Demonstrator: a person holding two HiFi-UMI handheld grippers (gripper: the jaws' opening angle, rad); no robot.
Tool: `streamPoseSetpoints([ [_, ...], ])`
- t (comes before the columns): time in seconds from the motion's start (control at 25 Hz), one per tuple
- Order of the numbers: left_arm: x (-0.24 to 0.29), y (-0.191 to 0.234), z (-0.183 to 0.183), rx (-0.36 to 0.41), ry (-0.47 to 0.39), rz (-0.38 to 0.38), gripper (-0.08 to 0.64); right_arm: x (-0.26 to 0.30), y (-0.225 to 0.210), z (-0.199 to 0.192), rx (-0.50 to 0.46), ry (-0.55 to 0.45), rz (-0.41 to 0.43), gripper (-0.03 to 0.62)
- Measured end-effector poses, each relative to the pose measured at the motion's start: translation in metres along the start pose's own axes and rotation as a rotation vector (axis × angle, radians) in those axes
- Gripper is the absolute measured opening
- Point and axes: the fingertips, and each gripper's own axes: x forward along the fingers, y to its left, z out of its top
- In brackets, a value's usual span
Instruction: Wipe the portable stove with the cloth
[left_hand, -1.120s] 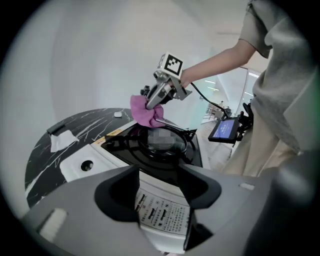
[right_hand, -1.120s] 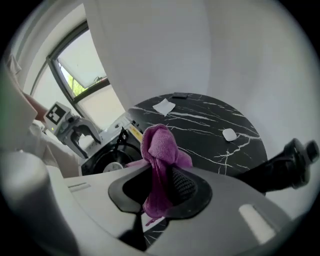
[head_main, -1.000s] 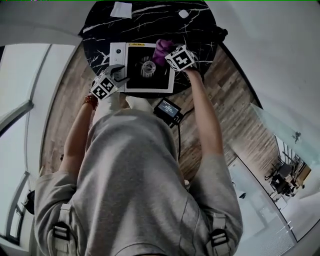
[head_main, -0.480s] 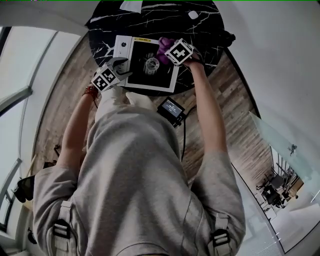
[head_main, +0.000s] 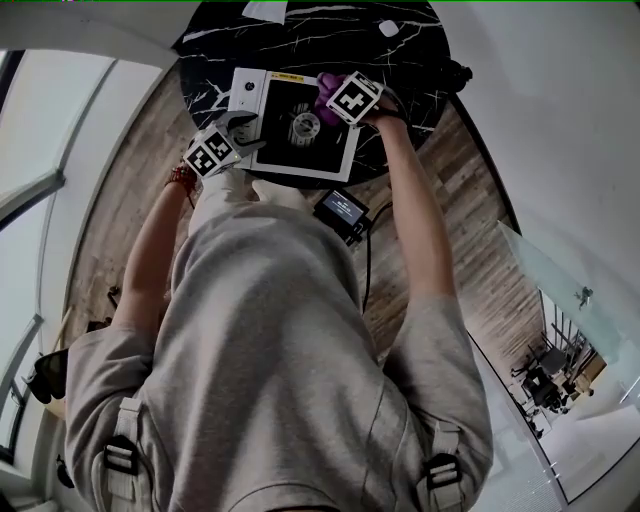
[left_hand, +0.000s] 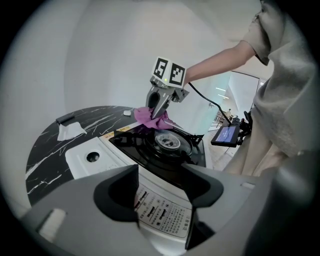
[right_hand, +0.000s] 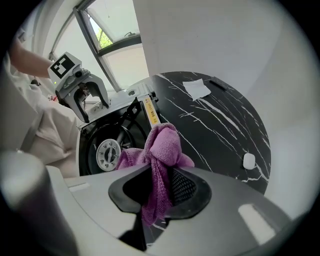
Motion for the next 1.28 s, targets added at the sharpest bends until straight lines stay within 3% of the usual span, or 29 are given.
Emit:
streamPoseSetpoints([
  [0.96, -0.001, 0.000, 0.002, -0.011, -0.014, 0.005, 0.252, 0.011, 0.029, 0.053, -0.139, -0.021, 0.018, 0.091],
  [1.28, -0.001, 0.000, 0.002, -0.015, -0.019, 0.005, 0.249, 0.016, 0.046, 0.079, -0.158, -0.068, 0.025, 0.091],
])
